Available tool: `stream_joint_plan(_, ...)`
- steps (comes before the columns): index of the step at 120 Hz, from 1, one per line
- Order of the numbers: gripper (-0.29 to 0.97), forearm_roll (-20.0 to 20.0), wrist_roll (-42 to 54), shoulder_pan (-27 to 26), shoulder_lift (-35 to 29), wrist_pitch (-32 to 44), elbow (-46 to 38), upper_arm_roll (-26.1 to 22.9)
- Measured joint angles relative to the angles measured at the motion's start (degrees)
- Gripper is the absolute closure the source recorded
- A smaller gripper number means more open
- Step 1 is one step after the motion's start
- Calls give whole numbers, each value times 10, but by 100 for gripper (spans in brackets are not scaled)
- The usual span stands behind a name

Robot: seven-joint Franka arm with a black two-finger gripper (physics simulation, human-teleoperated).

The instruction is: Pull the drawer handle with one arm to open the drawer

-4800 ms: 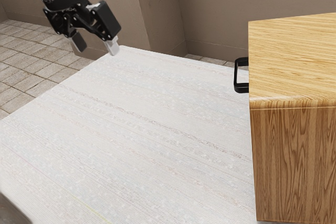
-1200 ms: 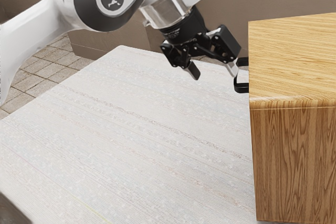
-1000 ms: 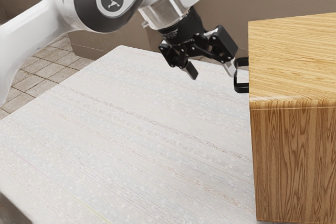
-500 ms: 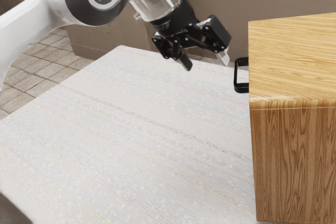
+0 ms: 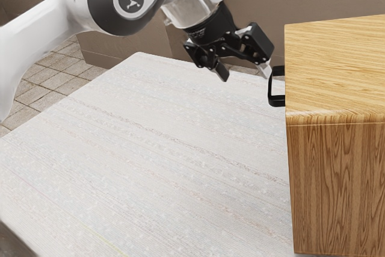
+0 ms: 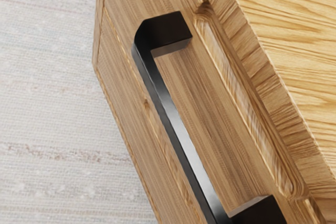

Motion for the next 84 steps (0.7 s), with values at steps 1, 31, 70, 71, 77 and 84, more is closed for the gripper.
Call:
stream_joint_plan(1, 0, 0, 0, 0, 1, 0, -1, 0)
stream_joint_plan(31, 0, 4, 5, -4, 18, 14, -14, -1)
stream_joint_plan(70, 0, 6, 9, -1, 27, 19, -15, 2)
stream_joint_plan(71, 0, 6, 9, -1, 27, 19, -15, 2)
stream_joint_plan(77, 0, 6, 10, 2, 25, 19, -18, 2)
stream_joint_plan(84, 0, 7, 10, 4, 23, 19, -22, 2)
